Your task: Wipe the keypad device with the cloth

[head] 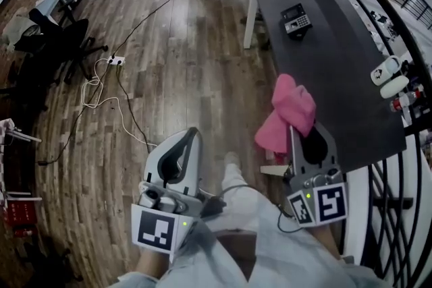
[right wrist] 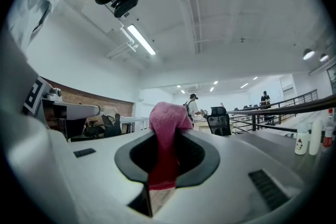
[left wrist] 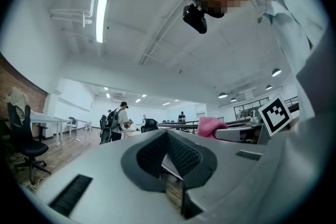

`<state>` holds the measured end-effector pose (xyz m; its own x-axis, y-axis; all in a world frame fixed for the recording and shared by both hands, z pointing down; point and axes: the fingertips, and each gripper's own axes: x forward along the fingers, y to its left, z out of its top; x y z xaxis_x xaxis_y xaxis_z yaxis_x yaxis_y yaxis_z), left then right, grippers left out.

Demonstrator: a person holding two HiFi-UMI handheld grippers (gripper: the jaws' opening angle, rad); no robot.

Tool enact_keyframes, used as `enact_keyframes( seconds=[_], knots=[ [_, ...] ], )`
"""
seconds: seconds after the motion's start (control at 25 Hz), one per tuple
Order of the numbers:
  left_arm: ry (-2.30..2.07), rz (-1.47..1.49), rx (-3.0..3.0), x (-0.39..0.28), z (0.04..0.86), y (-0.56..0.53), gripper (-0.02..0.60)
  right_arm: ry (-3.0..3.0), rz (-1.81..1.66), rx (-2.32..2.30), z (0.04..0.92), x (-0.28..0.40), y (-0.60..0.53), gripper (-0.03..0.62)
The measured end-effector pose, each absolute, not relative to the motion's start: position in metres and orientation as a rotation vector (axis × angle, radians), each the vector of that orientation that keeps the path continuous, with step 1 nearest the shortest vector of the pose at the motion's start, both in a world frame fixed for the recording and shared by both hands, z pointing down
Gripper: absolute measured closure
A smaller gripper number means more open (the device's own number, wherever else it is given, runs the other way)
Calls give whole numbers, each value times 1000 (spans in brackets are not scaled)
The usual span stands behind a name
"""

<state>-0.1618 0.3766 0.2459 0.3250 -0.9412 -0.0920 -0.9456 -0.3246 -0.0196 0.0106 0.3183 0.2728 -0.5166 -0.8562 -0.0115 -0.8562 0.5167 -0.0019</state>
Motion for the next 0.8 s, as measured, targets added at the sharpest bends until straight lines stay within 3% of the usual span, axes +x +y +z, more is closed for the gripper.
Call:
enact_keyframes(
  seconds=[0.8],
  knots=[
    [1894, 98, -2432, -180, 232, 226, 578, 2794, -41, -1411, 266, -16, 149, 523]
  ],
)
